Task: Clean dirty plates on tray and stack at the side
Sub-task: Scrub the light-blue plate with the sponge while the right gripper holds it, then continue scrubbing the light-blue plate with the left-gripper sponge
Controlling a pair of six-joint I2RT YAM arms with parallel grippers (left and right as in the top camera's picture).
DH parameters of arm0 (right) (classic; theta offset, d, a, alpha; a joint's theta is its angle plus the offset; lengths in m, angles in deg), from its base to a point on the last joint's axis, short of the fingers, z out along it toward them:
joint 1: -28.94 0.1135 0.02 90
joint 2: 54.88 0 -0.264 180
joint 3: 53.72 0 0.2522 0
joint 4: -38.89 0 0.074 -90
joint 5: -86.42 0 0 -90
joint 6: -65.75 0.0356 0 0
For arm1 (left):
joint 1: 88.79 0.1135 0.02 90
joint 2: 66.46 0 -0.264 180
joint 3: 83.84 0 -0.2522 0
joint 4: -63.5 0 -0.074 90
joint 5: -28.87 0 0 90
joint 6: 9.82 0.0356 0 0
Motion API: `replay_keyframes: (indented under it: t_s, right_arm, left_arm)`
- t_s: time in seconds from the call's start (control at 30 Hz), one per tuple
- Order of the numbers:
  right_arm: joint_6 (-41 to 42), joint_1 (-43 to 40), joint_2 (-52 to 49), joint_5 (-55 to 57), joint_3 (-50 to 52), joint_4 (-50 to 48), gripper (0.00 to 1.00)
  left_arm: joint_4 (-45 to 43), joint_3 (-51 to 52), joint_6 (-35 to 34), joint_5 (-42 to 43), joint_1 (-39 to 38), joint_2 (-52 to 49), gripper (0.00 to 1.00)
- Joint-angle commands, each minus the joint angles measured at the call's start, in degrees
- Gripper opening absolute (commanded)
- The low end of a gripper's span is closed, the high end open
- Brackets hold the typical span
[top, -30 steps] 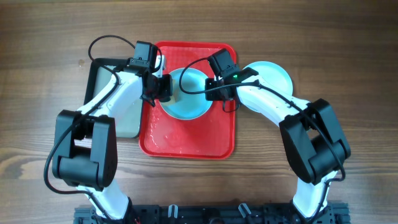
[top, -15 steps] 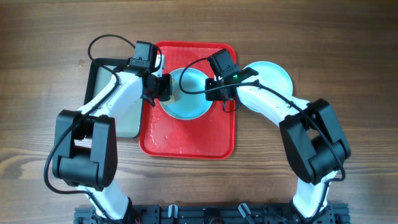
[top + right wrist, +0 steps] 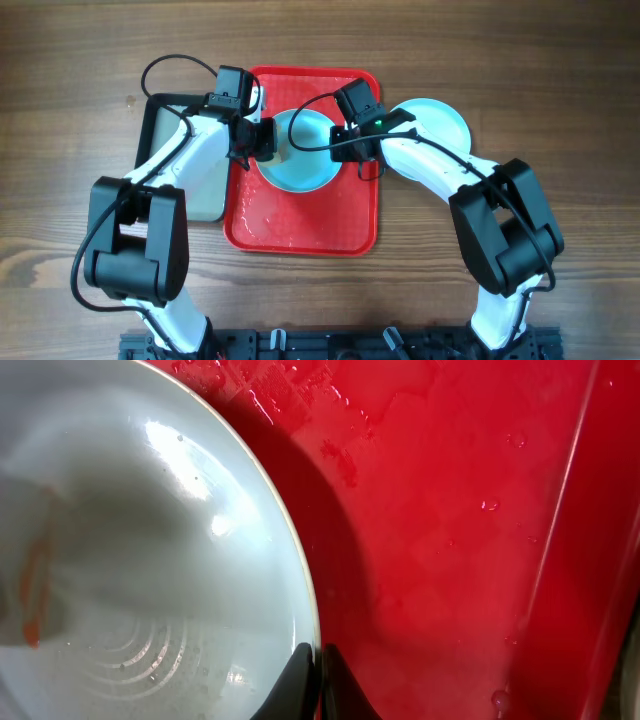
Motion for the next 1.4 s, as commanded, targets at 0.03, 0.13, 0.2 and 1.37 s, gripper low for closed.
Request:
replay_keyframes:
  t_s: [0.03, 0.13, 0.2, 1.37]
  right_arm:
    - [0.04, -0.17, 1.86, -0.07, 0.15, 0.09, 0.04]
    - [0.04, -0.17, 1.86, -0.07, 0.15, 0.09, 0.04]
    - [0.02, -0.17, 1.86, -0.07, 0.15, 0.11, 0.04]
    - [0.0, -0.17, 1.86, -1.38, 0.15, 0.09, 0.04]
  left_arm:
    - [-0.26, 0.61, 0.74, -0.74, 0.11, -1.46, 0.04]
    - [-0.55, 0.83, 0.74, -0.76, 0.11, -2.95, 0.04]
    - [-0.9, 0.83, 0.74, -0.76, 0.11, -4.17, 0.04]
    - [-1.62, 3.91, 1.09, 9.57, -0.31, -5.6, 0.04]
